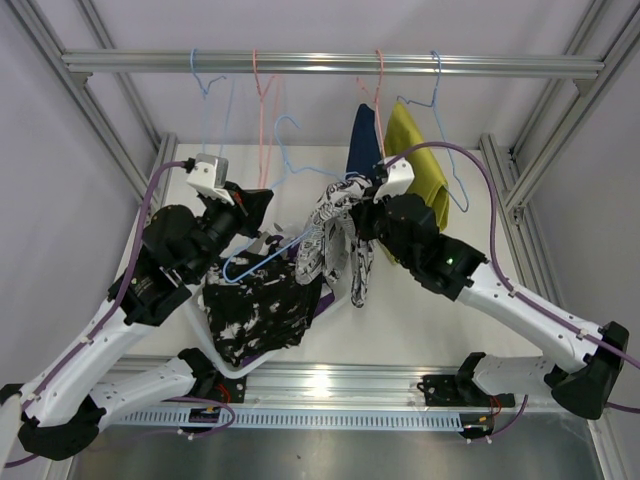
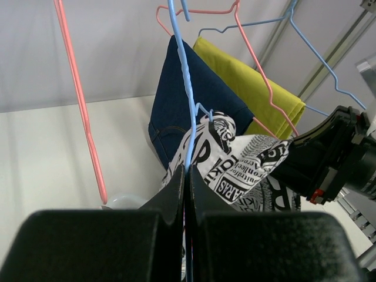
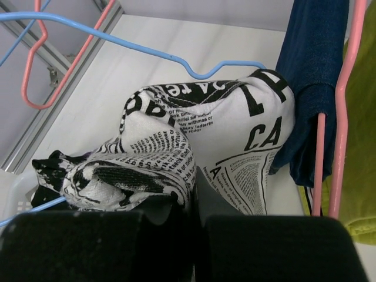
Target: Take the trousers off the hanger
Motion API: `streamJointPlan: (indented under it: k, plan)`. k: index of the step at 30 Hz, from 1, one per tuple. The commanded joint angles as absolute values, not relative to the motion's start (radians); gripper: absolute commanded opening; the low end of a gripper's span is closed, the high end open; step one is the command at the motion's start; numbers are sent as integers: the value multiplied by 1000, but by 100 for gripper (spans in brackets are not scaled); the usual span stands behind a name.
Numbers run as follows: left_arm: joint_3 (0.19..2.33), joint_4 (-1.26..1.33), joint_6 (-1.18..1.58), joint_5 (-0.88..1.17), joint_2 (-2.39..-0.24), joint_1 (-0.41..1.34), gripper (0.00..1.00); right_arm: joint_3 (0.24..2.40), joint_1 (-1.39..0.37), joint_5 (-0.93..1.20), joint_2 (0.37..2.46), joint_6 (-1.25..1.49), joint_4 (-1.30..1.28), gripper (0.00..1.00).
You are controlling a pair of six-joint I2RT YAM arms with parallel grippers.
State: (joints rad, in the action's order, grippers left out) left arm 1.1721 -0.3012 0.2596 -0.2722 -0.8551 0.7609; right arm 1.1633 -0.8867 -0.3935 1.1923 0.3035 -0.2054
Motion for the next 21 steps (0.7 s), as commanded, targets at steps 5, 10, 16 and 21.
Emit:
streamJointPlan:
  k: [5, 10, 16, 21]
  plan:
    - [1183, -238, 230, -265, -839, 756, 1, 1535, -890, -449, 1201, 226, -291, 0]
    - [1175, -238, 242, -276, -880, 758, 0, 1739, -910, -451, 1241, 202, -390, 0]
    - [1180, -245, 245, -310, -960, 860, 0, 1855, -917, -416, 1249, 201, -431, 0]
    - [1221, -288, 218, -423, -1054, 982, 0, 1858, -917, -387, 1233, 216, -433, 0]
